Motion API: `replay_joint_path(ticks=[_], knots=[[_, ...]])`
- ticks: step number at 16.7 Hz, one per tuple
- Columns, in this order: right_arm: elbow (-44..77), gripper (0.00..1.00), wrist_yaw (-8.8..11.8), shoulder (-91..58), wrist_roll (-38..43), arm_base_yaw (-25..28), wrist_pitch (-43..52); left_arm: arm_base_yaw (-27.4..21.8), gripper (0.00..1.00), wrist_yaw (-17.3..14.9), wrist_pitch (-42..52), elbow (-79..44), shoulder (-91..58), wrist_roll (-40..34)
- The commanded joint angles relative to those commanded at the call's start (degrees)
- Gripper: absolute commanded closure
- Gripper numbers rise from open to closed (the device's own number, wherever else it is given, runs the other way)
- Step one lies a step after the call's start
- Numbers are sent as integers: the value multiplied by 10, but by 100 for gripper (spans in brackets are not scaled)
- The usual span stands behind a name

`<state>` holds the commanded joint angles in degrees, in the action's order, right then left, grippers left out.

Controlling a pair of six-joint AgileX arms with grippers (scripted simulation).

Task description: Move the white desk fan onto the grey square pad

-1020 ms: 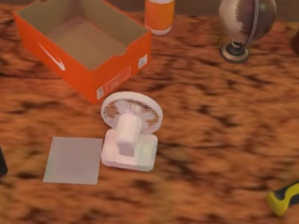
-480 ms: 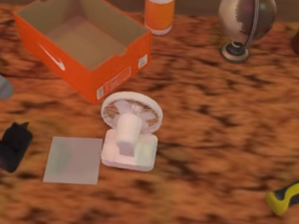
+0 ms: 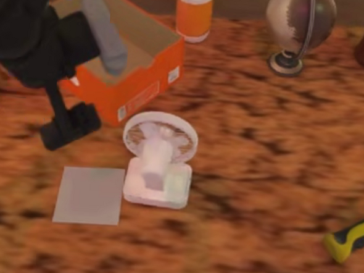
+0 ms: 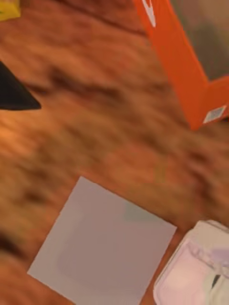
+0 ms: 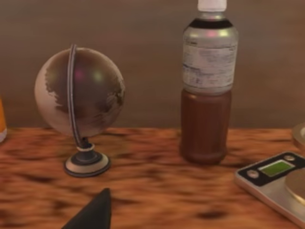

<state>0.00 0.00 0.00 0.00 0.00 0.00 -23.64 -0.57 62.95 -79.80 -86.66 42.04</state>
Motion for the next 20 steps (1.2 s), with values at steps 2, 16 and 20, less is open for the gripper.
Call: replay_joint_path(ticks=[2, 16, 20], knots=[[0, 0, 0, 0, 0, 0, 0, -26, 0, 1, 66, -105, -98, 50], [0, 0, 0, 0, 0, 0, 0, -105, 0, 4, 249, -435, -387, 200], [0, 0, 0, 0, 0, 0, 0, -103, 0, 4, 239, -424, -384, 200]])
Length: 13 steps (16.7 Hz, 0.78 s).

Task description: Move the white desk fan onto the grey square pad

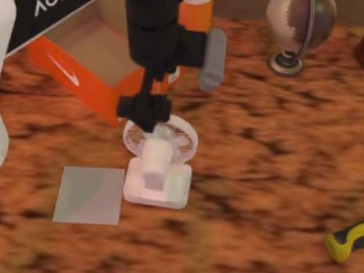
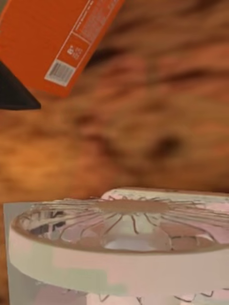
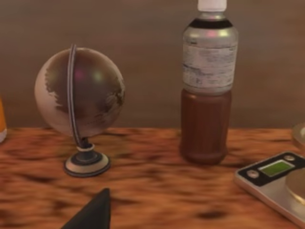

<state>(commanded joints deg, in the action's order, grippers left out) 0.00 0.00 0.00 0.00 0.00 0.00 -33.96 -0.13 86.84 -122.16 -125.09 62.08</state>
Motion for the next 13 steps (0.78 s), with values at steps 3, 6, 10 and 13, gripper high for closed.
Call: replay_joint_path(ticks=[3, 6, 10, 13], knots=[[0, 0, 0, 0, 0, 0, 0, -1, 0, 0, -45, 51, 5, 0], [0, 0, 0, 0, 0, 0, 0, -1, 0, 0, -96, 109, 10, 0], [0, 0, 0, 0, 0, 0, 0, -1, 0, 0, -111, 124, 11, 0], [0, 0, 0, 0, 0, 0, 0, -1, 15, 0, -111, 124, 11, 0]])
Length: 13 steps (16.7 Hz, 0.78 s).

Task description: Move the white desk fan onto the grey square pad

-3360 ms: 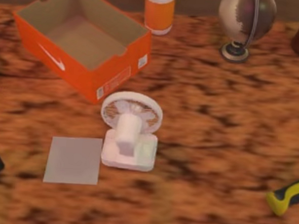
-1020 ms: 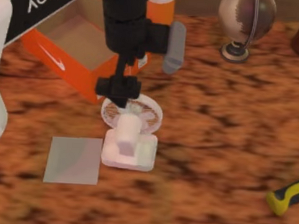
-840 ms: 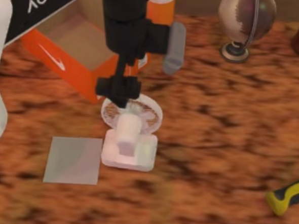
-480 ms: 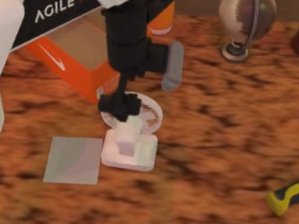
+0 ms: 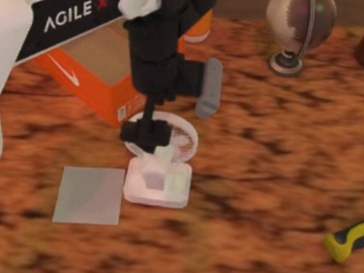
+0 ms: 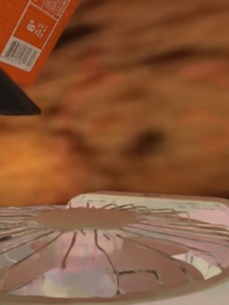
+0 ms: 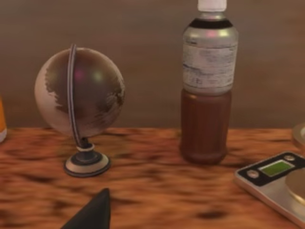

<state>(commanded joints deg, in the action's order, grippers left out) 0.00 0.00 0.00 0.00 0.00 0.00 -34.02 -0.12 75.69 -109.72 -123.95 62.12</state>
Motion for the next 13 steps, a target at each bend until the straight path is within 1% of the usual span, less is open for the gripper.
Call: replay_joint_path(ticks=[11, 12, 13], knots=[[0, 0, 0, 0, 0, 0, 0, 0, 98, 0, 0, 0, 0, 0], [0, 0, 0, 0, 0, 0, 0, 0, 100, 0, 0, 0, 0, 0], [0, 0, 0, 0, 0, 0, 0, 0, 100, 0, 0, 0, 0, 0]])
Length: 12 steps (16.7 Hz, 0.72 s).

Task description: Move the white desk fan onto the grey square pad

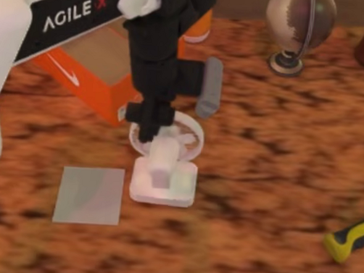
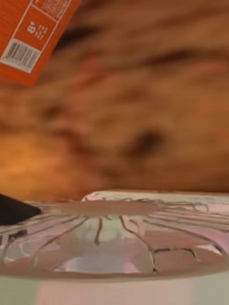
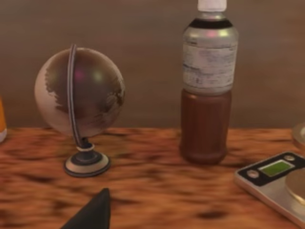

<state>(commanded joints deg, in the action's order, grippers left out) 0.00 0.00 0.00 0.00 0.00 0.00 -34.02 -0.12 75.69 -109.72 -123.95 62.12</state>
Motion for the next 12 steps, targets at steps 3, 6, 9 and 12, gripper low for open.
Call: replay_joint_path(ticks=[3, 6, 9, 12], knots=[[0, 0, 0, 0, 0, 0, 0, 0, 100, 0, 0, 0, 0, 0], [0, 0, 0, 0, 0, 0, 0, 0, 100, 0, 0, 0, 0, 0], [0, 0, 0, 0, 0, 0, 0, 2, 100, 0, 10, -10, 0, 0], [0, 0, 0, 0, 0, 0, 0, 7, 100, 0, 58, -67, -7, 0]])
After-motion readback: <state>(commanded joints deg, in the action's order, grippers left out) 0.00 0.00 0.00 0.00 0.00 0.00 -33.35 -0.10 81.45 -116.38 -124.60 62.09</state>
